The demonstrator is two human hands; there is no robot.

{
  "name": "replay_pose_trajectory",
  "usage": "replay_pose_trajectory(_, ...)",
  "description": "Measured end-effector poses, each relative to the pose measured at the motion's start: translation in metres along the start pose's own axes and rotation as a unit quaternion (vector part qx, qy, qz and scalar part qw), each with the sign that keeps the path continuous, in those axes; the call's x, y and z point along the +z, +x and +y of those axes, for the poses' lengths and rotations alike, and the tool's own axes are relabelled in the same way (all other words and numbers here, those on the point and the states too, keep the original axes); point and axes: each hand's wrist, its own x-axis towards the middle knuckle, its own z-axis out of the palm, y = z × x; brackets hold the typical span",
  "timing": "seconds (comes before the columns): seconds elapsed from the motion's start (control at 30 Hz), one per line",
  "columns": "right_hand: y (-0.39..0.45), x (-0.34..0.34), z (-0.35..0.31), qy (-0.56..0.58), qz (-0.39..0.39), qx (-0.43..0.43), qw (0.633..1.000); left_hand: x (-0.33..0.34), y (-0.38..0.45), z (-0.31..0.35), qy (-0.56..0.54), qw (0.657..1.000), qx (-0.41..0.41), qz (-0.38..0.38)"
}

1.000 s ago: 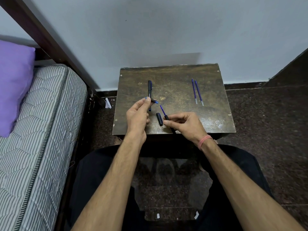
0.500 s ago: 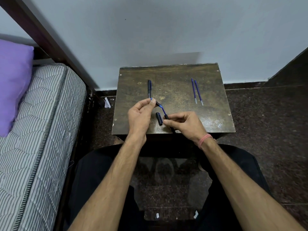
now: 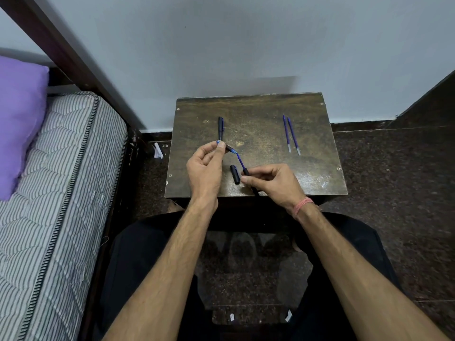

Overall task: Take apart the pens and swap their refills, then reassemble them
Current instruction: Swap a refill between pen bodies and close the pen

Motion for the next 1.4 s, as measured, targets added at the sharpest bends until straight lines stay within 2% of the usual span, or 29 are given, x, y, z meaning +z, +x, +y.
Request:
replay_pose_trajectory(0.43,-0.001,0.000,-0.002,0.010,0.009,0.001,1.000,0.003,0.001,-0.005,0.011,1.000,0.003,0.022)
replay_pose_trajectory(0.63,-0.002,0.000,-0.003,0.013,0.005,0.004,1.000,0.002,0.003,-0.009,0.028,1.000,0.006,-0.005)
replay_pose_trajectory(1.07,-0.001,0.000,-0.002,0.015,0.015,0.006,1.000,0.000,0.007,-0.010,0.096,0.990,0.086,-0.061)
replay_pose_trajectory(1.2,-0.002,0.001,-0.005,0.024,0.022,0.016,0.999,-0.003,0.002,-0.014,0.125,0.985,0.051,-0.111)
replay_pose_trajectory(1.4,-0.003,-0.001,-0.008,0.029,0.022,0.028,0.999,0.000,0.002,-0.019,0.071,0.990,0.008,-0.119)
